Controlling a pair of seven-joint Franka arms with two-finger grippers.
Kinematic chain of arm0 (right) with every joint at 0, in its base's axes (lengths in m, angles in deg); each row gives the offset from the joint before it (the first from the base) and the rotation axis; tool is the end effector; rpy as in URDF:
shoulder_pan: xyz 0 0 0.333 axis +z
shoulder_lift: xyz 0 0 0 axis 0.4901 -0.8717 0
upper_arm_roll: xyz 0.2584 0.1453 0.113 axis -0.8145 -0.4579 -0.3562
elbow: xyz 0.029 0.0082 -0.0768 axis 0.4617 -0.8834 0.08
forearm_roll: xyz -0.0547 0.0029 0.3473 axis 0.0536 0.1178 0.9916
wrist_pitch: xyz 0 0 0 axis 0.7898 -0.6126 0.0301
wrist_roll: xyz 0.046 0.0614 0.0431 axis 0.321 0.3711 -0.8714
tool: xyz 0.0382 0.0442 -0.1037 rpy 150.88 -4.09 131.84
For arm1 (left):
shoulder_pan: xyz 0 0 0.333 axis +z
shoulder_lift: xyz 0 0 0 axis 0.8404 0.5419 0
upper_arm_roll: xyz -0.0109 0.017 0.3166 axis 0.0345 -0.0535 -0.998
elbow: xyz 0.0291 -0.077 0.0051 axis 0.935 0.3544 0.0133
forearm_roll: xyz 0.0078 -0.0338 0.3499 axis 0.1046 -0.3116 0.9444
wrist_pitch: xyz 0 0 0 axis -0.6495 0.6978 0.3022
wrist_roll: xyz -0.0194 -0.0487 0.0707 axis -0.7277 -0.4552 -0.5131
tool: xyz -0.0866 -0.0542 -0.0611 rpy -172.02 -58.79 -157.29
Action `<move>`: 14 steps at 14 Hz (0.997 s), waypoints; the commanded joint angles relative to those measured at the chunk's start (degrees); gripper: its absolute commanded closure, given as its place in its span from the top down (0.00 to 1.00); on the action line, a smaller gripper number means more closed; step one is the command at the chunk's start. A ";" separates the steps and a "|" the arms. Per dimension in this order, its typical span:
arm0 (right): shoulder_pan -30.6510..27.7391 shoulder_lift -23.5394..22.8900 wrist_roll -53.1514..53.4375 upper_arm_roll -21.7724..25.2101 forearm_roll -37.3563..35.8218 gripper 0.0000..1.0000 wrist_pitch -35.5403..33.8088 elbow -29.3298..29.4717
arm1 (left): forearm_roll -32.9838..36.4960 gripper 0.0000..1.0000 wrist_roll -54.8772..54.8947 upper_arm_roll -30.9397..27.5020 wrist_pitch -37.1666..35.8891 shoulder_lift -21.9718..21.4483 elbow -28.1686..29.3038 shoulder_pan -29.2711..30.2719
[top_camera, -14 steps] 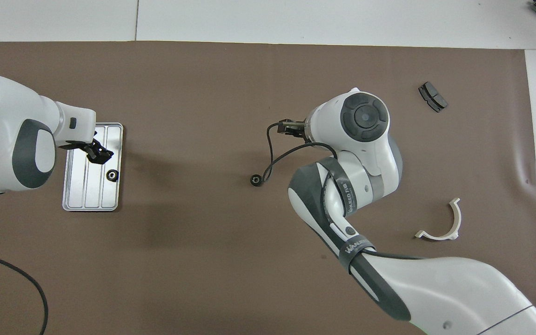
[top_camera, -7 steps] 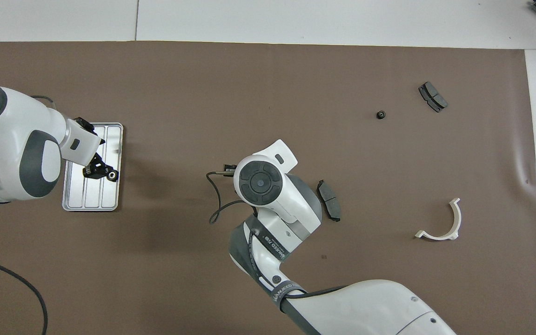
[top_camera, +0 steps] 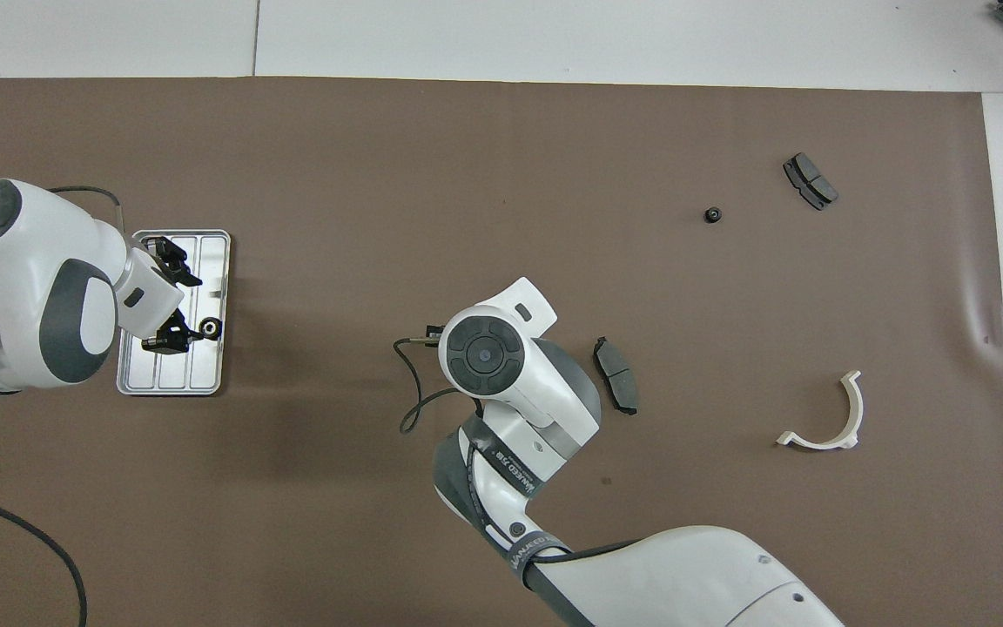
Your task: Place bearing gear from tray to pile
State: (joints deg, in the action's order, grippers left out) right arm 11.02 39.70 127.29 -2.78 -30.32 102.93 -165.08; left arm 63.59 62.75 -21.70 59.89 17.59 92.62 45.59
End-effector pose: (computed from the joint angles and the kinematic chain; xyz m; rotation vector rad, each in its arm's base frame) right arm 0.5042 0.3991 0.3001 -3.0900 0.1779 -0.2526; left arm 0.5518 -0.0267 0.3449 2.2253 -2.1114 -0.0382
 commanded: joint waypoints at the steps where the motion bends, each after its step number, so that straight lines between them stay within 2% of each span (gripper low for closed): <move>1: -0.28 0.43 -0.56 0.07 -0.75 0.94 1.29 -0.87 | 1.43 0.81 2.62 -0.14 0.74 -2.51 3.19 0.08; 4: -0.20 0.43 -1.18 0.07 -0.75 0.63 1.29 -0.87 | 1.52 0.81 2.97 -0.14 2.49 -3.04 4.86 0.00; 6: -0.20 0.43 -1.09 0.07 -0.75 0.52 1.29 -0.87 | 1.52 0.81 2.97 -0.14 5.30 -3.48 7.23 -0.35; 7: -0.20 0.43 -1.09 0.07 -0.75 0.44 1.29 -0.87 | 1.52 0.81 2.88 -0.14 6.18 -3.57 7.76 -0.53; 9: -0.20 0.43 -1.17 0.06 -0.75 0.34 1.29 -0.87 | 1.52 0.78 2.88 -0.05 6.45 -3.48 7.86 -0.62; 11: -0.20 0.43 -1.09 -0.02 -0.75 0.20 1.29 -0.78 | 1.52 0.73 2.80 -0.05 6.89 -3.40 7.86 -0.79; 14: -0.63 0.52 -1.17 -0.02 -0.48 0.00 0.86 -0.26 | 1.52 0.59 2.62 0.03 7.77 -2.96 7.86 -0.88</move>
State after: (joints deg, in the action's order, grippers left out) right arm 11.01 40.19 127.02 -2.66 -30.49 102.98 -165.14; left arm 64.06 65.24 -21.23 65.68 16.11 98.41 45.43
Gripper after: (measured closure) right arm 0.643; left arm 0.304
